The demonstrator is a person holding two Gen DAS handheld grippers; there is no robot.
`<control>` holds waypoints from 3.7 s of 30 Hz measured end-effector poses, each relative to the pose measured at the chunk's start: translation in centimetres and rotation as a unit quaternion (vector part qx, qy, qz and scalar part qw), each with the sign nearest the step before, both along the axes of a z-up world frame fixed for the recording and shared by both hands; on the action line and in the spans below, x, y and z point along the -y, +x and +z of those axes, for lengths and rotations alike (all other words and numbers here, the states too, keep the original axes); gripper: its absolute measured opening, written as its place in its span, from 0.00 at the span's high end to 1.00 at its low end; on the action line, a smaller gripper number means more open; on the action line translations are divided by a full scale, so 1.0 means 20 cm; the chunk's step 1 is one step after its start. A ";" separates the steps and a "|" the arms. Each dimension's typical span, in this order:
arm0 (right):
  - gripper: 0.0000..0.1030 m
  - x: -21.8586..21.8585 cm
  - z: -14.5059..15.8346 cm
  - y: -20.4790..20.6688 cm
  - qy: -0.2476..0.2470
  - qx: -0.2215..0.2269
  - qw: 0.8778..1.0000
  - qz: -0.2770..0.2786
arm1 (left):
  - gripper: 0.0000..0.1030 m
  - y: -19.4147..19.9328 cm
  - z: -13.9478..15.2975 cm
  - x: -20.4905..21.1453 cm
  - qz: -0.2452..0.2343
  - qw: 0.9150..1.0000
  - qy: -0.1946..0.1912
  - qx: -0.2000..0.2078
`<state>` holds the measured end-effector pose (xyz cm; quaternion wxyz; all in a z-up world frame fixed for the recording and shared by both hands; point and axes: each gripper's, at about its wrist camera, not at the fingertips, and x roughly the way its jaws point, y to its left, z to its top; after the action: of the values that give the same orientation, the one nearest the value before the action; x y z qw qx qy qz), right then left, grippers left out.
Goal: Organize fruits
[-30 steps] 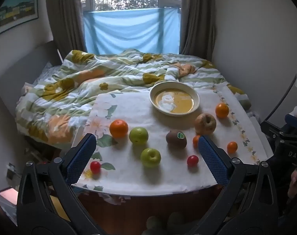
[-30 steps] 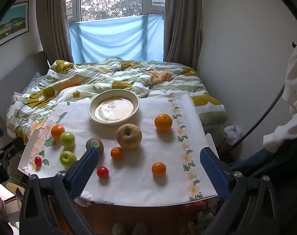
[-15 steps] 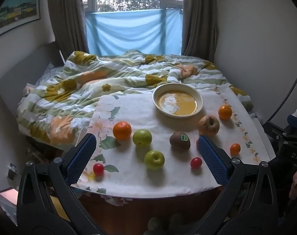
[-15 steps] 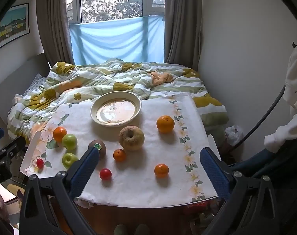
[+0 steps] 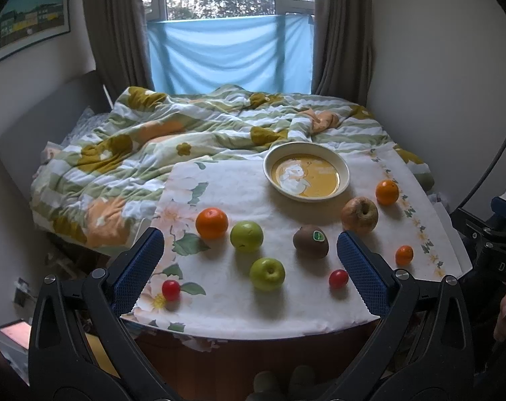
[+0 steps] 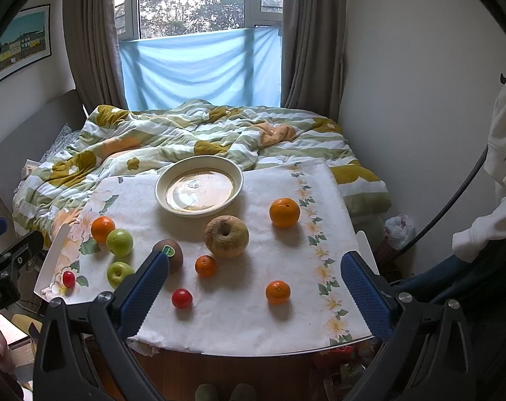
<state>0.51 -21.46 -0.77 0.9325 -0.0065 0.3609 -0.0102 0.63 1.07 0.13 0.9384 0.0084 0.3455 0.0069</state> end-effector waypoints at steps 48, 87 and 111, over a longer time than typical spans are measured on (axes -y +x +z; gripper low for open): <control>0.00 -0.05 0.03 0.01 0.004 0.001 1.000 0.002 | 0.00 0.02 0.00 0.00 -0.001 1.000 0.001 0.000; 0.00 -0.19 -0.41 0.14 0.024 -0.038 0.996 0.073 | 0.00 0.16 -0.46 -0.14 -0.043 0.996 -0.002 -0.072; 0.27 -0.31 -0.88 0.26 0.030 -0.121 0.984 0.125 | 0.27 0.39 -0.91 0.04 -0.149 0.976 0.009 -0.159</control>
<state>5.73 -15.33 -18.39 0.8756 -0.0251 0.4677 0.1184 8.50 0.32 -18.10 0.8618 0.0687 0.4852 -0.1309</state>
